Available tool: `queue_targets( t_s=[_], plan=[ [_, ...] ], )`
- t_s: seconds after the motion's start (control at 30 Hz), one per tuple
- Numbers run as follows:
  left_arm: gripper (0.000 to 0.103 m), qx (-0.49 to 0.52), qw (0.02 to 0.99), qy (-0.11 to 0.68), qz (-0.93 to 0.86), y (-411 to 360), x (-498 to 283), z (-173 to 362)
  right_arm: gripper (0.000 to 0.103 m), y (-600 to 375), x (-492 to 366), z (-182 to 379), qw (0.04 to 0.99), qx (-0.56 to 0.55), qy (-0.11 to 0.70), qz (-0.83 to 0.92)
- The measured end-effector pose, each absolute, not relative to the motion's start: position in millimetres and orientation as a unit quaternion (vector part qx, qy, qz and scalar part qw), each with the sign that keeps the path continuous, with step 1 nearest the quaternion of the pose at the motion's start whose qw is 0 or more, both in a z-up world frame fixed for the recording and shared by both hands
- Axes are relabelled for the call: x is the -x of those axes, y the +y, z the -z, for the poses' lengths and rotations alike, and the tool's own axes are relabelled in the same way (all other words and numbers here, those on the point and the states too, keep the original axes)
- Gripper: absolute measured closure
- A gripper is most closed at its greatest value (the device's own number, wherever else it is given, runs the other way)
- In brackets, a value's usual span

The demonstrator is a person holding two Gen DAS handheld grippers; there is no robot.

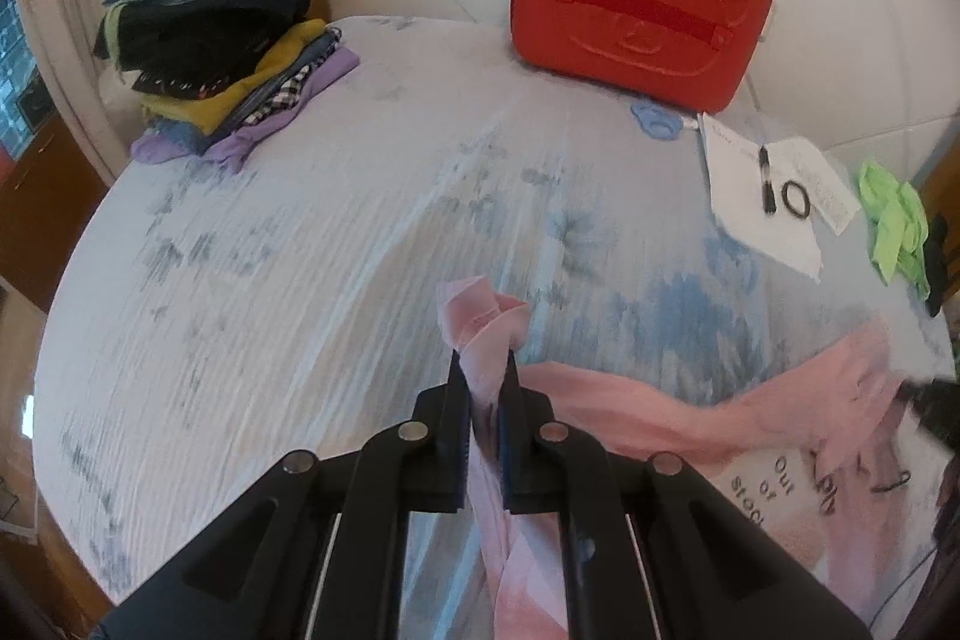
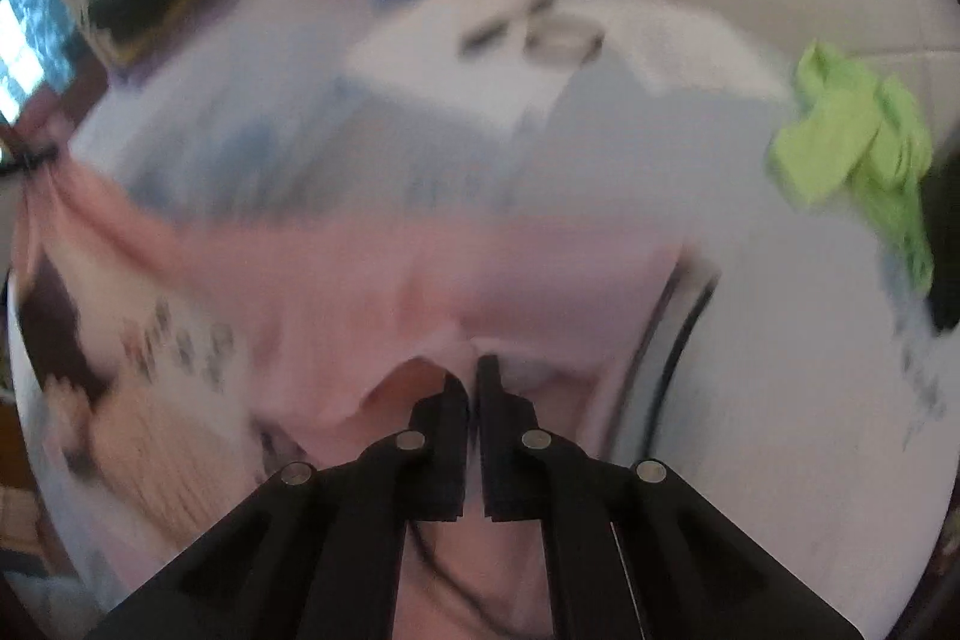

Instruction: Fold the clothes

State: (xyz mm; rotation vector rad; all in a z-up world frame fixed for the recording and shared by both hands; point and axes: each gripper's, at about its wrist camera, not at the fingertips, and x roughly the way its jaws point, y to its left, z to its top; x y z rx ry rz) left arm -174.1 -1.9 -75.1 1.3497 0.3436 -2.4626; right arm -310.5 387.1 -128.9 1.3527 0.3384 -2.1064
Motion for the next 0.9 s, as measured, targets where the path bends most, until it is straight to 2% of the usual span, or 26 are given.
queue_targets(
  t_s=[0.2,0.27,0.3,0.33,0.37,0.4,0.53,0.6,0.7,0.9],
  plan=[
    [0.096,-0.465,0.159,0.138,0.860,-33.9,236.0,82.5,0.099,366.2,410.3,66.6,0.285,-0.466,0.050,0.836],
    [0.092,-0.468,0.149,0.163,0.856,-46.0,256.2,89.3,0.097,359.9,445.5,64.3,0.268,-0.467,0.018,0.842],
    [0.079,-0.474,0.153,0.163,0.852,-50.4,266.7,92.0,0.084,357.9,462.3,66.4,0.254,-0.474,0.002,0.843],
    [0.060,-0.474,0.158,0.157,0.852,-51.9,270.8,91.5,0.075,356.0,478.3,68.5,0.241,-0.479,-0.014,0.844],
    [0.051,-0.474,0.162,0.151,0.852,-53.1,274.1,90.5,0.060,354.5,485.9,69.8,0.231,-0.483,-0.018,0.844],
    [0.042,-0.469,0.162,0.149,0.855,-54.7,273.0,87.1,0.053,355.5,489.2,69.3,0.224,-0.484,-0.024,0.845],
    [0.041,-0.477,0.140,0.161,0.852,-54.7,251.8,83.5,0.051,377.6,468.3,65.2,0.214,-0.485,-0.035,0.847],
    [0.041,-0.498,0.134,0.139,0.845,-45.4,232.1,89.7,0.050,394.0,446.7,63.6,0.211,-0.485,-0.033,0.848],
    [0.041,-0.523,0.122,0.113,0.836,-26.7,190.2,105.0,0.049,427.6,398.3,73.2,0.198,-0.501,-0.028,0.842],
    [0.041,-0.545,0.114,0.133,0.820,6.4,108.3,134.2,0.047,496.8,296.7,100.1,0.152,-0.544,-0.011,0.825]
  ],
)
